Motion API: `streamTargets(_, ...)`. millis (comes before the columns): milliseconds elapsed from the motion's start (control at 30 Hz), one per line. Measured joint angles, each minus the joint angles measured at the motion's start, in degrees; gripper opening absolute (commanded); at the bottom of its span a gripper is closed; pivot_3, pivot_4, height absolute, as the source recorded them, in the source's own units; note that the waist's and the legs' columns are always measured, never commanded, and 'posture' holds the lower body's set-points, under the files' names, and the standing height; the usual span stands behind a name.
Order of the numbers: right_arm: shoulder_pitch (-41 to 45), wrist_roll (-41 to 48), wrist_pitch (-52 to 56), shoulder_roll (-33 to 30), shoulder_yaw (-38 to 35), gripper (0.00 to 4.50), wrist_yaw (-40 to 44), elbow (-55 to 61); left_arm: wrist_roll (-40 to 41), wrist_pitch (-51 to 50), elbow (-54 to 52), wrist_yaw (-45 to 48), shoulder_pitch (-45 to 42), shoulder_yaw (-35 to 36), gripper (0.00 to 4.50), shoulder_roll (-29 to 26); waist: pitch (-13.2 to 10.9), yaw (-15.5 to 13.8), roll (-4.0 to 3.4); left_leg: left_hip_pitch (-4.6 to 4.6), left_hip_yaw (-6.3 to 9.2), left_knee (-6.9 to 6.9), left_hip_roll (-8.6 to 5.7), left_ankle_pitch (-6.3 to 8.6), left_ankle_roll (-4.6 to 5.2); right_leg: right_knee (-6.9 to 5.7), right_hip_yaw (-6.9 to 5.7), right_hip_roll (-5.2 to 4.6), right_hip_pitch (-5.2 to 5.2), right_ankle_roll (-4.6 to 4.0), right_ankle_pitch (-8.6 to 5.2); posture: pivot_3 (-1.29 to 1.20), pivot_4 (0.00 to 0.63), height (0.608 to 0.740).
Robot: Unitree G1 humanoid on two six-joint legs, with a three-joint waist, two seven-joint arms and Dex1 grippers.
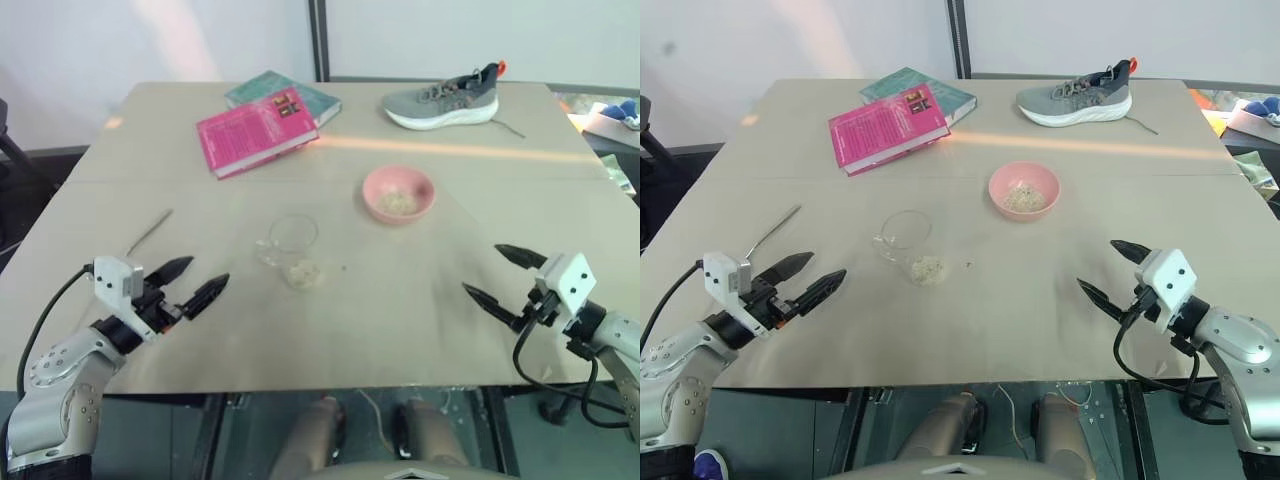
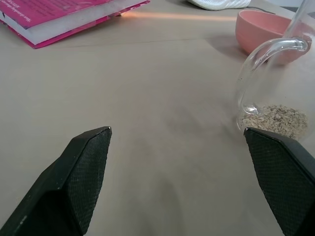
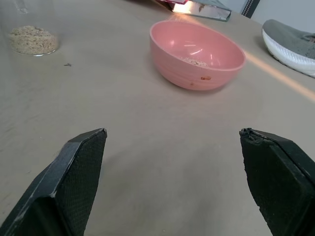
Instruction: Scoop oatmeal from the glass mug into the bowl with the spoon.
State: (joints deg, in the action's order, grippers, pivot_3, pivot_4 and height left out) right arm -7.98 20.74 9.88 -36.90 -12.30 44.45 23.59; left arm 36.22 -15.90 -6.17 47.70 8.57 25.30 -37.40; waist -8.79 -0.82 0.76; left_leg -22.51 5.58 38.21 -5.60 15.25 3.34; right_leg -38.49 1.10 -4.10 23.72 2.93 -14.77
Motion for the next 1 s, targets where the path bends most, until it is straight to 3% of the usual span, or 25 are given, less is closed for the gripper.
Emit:
streamTargets(200,2.07,1.78,-2.75,3.57,-0.18,4.41,0.15,-1.49,-0.67,-0.02,0.74,-4.74,-6.77,-0.27,4.50,2.80,0.00,-0.10,0.00,0.01,0.11,0.04,-0.01,-0.01,-0.02,0.00,-0.12,0.00,-0.07,-0.01,0.02,0.00,0.150,0.740)
streamTargets(467,9.70,9.07,-2.18,3.51,2.61,4.41,3.53,3.58,-3.48,-3.83,1.26,-16.02,-12.85,-0.53,4.50,3.84,-0.01,0.07,-0.02,-0.01,0.14,-0.03,-0.01,-0.13,-0.23,0.01,-0.15,0.02,-0.05,-0.01,0.02,0.00,0.150,0.740)
streamTargets(633,19.50,17.92,2.38,2.73,6.27,4.41,5.11,12.13,-7.49,-13.66,8.56,-25.40,-21.10,-0.34,4.50,-1.48,-0.01,0.06,0.01,-0.03,0.19,0.02,-0.03,-0.13,-0.23,0.01,-0.20,0.03,-0.03,0.00,0.03,0.00,0.150,0.740)
streamTargets(1000,18.16,20.81,4.05,2.75,7.02,4.41,5.75,12.63,-11.51,-19.86,20.72,-28.23,-31.16,-1.19,4.50,-4.99,-0.01,0.01,0.04,-0.19,0.28,0.01,-0.06,-0.13,-0.21,0.18,-0.29,0.00,0.02,0.00,0.03,0.00,0.150,0.740)
